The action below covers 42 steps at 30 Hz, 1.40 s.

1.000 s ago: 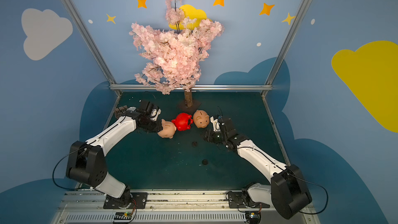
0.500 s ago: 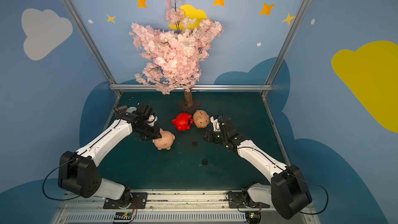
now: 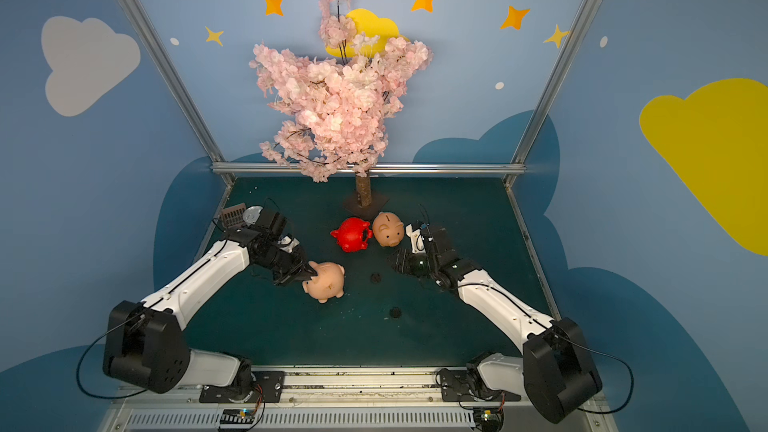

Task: Close piggy banks
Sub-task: Turn over the piggy bank at the center of the board.

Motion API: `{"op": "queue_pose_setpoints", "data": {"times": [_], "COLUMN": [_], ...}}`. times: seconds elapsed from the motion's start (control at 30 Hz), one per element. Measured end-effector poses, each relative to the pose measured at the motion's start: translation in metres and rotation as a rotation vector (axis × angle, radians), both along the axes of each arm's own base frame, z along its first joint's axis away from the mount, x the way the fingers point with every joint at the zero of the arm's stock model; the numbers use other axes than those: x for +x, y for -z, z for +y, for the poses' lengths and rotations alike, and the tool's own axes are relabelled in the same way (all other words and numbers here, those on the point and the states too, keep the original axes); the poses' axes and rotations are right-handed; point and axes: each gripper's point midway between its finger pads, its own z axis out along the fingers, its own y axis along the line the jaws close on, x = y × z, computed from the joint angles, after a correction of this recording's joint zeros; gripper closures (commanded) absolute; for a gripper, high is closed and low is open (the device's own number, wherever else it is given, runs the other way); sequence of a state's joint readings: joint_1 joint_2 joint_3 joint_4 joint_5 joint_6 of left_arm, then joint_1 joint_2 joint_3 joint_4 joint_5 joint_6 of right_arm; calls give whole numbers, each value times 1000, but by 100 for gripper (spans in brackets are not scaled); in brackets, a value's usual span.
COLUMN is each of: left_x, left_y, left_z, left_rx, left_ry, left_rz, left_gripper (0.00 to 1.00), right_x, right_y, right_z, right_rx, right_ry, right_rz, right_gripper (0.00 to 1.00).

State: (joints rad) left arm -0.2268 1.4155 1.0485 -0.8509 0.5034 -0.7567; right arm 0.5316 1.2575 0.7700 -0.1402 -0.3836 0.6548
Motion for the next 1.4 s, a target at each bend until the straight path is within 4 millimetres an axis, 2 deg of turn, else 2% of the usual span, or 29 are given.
{"op": "queue_pose_setpoints", "data": {"times": [0.1, 0.13, 0.2, 0.37, 0.73, 1.13, 1.27, 1.4], "left_x": [7, 9, 12, 24, 45, 49, 48, 51], "left_y": [2, 2, 3, 10, 21, 31, 33, 31], "left_z": [6, 7, 10, 21, 31, 41, 44, 49], "left_rx": [-43, -61, -96, -116, -83, -45, -18, 31], "left_ry": [-49, -63, -87, -130, -113, -105, -89, -59], "left_rz": [16, 21, 32, 45, 23, 16, 3, -26], "left_gripper": [98, 94, 74, 58, 50, 45, 37, 25], "right_x": [0, 0, -1, -1, -2, -1, -1, -2], "right_y": [-5, -7, -9, -6, -2, -9, -7, -6], "right_z": [0, -1, -1, -4, -6, -12, -13, -14], "right_rx": [7, 10, 14, 11, 4, -7, -15, -26], "right_ry": [1, 2, 4, 24, 37, 56, 56, 51], "right_rz": [-13, -17, -23, -14, -8, -40, -41, -42], "right_gripper": [58, 58, 58, 58, 58, 58, 58, 58]}}
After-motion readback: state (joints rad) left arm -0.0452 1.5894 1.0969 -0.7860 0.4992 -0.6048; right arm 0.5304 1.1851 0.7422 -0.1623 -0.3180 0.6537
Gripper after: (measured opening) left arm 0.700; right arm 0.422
